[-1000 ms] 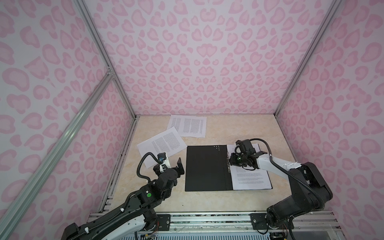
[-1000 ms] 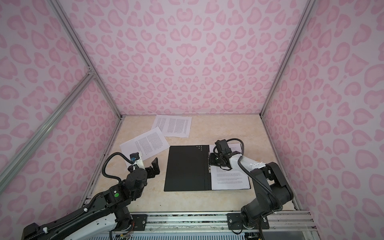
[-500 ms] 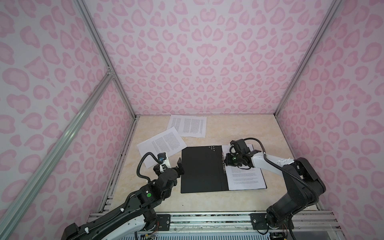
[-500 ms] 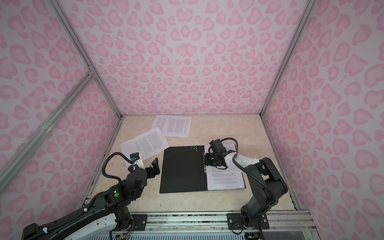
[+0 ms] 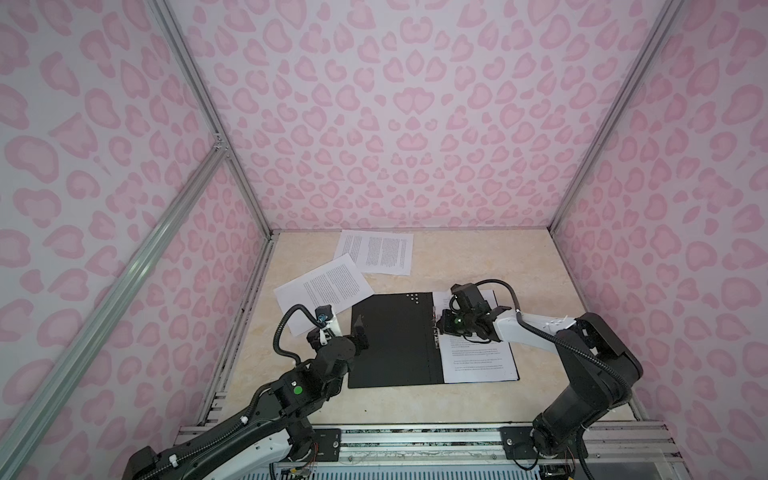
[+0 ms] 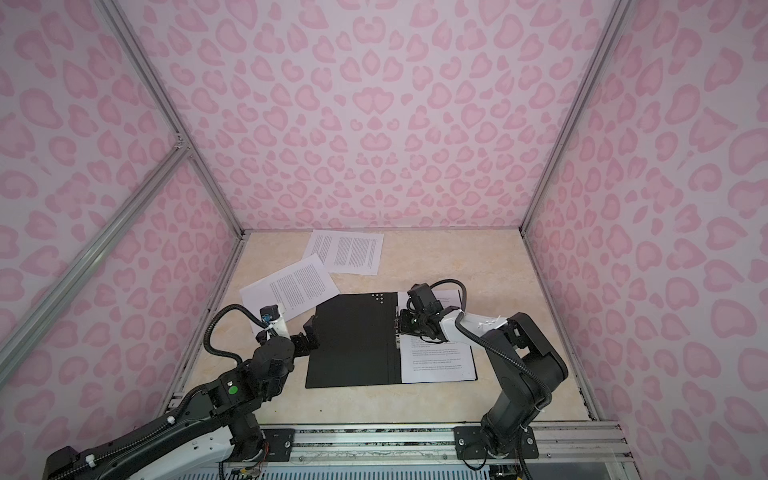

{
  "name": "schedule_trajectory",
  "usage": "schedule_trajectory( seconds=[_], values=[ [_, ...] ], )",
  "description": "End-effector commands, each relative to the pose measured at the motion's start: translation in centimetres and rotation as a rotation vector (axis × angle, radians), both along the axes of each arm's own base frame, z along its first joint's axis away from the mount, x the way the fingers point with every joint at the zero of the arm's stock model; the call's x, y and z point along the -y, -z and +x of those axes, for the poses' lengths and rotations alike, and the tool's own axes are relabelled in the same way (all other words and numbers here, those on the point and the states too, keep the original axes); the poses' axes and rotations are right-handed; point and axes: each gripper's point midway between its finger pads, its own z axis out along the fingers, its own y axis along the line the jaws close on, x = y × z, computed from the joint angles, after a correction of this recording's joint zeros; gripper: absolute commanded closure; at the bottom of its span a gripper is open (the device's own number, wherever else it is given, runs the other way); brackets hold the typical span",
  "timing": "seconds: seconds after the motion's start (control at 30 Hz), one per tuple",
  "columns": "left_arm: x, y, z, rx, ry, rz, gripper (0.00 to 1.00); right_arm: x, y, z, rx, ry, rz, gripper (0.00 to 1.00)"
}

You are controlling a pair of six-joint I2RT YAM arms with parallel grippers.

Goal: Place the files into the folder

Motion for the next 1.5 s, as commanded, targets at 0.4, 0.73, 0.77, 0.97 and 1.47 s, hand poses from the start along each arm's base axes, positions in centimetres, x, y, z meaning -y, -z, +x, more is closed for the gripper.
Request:
schedule_trajectory(
  seconds=[0.4,0.73,0.77,0.97,1.47],
  values=[
    [0.0,-1.0,0.3,0.026,-0.012,-0.019,0.04,-4.8,-0.7,-1.0,0.026,0.006,0.09,0.88],
    [0.0,-1.1,0.3,0.026,-0.011,-0.02,0.04,-7.5,-0.6,-1.8,0.03,0.013,0.138,0.86],
    [0.0,-1.1,0.3,0.027,-0.012,-0.021,0.04,-7.7,-0.7,-1.8,0.032,0.013,0.142,0.84],
    [0.1,-1.0,0.2,0.024,-0.006,-0.022,0.04,-7.7,-1.1,-1.9,0.042,0.01,0.141,0.7],
    [-2.1,4.3,3.0,-0.268,-0.049,-0.225,0.03,-6.3,-6.6,-0.5,0.202,-0.088,-0.007,0.23]
  ],
)
